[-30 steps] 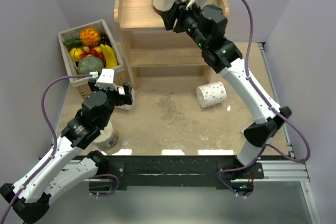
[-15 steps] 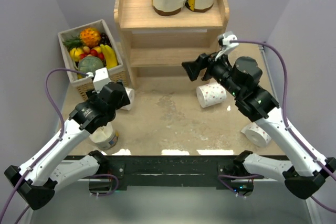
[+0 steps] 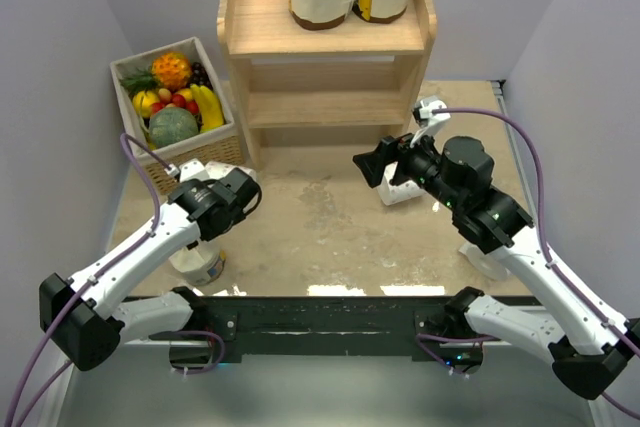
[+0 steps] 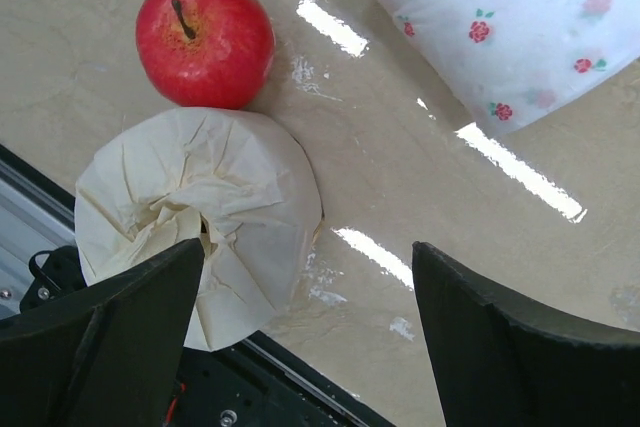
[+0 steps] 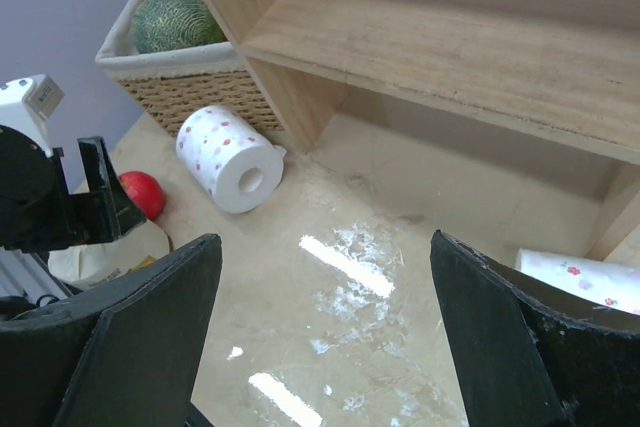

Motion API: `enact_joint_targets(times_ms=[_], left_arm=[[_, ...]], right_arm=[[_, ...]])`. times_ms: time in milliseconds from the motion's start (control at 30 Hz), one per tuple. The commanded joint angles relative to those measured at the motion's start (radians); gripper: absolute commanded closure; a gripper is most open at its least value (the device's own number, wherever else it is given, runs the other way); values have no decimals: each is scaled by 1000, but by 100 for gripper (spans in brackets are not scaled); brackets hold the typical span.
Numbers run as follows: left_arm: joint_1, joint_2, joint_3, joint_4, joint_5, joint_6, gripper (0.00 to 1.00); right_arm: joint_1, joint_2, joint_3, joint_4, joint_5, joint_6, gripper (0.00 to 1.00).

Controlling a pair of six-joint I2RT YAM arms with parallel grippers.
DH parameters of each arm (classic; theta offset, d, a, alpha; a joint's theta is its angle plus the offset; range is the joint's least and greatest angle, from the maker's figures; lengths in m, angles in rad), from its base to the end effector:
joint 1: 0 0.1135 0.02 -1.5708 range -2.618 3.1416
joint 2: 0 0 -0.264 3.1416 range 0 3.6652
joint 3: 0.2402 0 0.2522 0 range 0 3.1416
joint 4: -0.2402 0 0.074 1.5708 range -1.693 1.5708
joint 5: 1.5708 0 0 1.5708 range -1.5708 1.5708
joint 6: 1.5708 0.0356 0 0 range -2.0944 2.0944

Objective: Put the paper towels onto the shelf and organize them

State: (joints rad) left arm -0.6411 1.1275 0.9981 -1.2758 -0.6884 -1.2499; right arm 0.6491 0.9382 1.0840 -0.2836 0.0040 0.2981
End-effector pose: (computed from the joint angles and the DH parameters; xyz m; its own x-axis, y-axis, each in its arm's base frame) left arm 0.1531 -0.0860 0.2798 -0.6080 -0.4607 -0.6466 -0.6309 0.7748 0.0412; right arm 0.1643 0.1245 0.4063 -0.2812 0.1553 -0.9470 -0.5426 0.7882 0.2904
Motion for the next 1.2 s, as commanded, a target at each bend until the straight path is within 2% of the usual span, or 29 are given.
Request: enact_joint_targets(times_ms=[0,300,533,700,733,833,933,1067,1167], left_arm=[[18,-8,-36,-39,-46,-170,9],[50,58,-102,-28,-77,-218,11],[49,75,-144,65,-62,-128,26],[49,72,-148,167,-5,48,35],[47,69,-138,188,9,103,44],[31,37,-136,266,56,239,56],[-3,-27,-161,406,182,397,59],[-51,-115,-176,513,323,451,59],[-112,-129,-165,536,361,475,61]], right_arm=[[1,-16,-10,20,-18,3,11],[3,-21,-15,15,-6,-10,11],[3,-7,-13,24,16,-10,11],[3,4,-10,31,17,-10,11],[3,10,-9,32,17,-10,11],[1,16,-4,40,19,-8,11],[3,27,-1,44,19,-11,11],[1,31,11,37,24,-14,11],[1,25,14,32,28,-17,11]])
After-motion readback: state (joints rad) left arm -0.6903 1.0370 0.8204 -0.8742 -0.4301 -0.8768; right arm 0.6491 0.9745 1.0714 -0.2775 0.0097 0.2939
